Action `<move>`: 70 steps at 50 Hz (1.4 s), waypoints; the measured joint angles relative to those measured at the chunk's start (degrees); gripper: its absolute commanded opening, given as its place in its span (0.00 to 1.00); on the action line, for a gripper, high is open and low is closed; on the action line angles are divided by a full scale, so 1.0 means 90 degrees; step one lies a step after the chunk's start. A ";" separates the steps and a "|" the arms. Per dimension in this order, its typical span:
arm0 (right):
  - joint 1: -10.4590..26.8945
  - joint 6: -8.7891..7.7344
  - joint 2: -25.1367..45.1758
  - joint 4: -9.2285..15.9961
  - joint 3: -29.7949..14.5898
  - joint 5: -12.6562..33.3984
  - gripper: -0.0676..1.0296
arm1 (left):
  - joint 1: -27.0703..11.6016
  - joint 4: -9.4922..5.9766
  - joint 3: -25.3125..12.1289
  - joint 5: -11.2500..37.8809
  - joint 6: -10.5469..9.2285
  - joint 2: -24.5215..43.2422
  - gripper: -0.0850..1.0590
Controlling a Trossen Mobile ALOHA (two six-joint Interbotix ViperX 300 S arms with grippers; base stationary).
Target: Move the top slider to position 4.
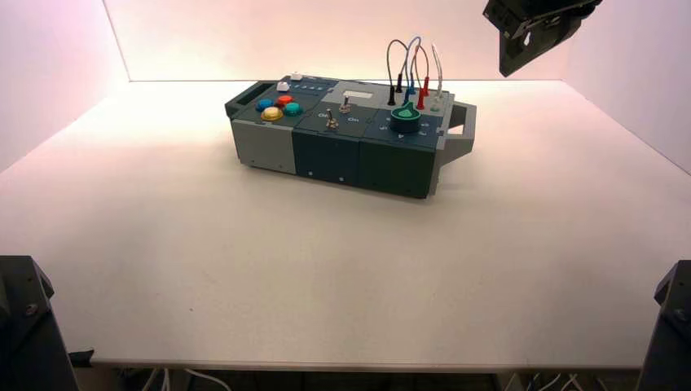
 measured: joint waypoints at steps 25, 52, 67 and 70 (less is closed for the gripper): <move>-0.0293 0.0068 -0.0225 0.1768 -0.0312 -0.0781 0.04 | 0.0000 -0.0010 -0.0010 0.0107 0.0000 0.0234 0.05; -0.0303 -0.0430 -0.0137 0.2383 -0.0771 -0.0273 0.04 | 0.0000 0.0039 -0.1299 0.2168 0.0127 0.1289 0.05; -0.0303 -0.1455 -0.0010 0.3008 -0.1113 0.0215 0.04 | 0.0000 0.0273 -0.2129 0.2461 0.0264 0.2246 0.05; -0.0303 -0.1592 0.0000 0.3037 -0.1152 0.0342 0.04 | 0.0000 0.0303 -0.2256 0.2461 0.0264 0.2422 0.05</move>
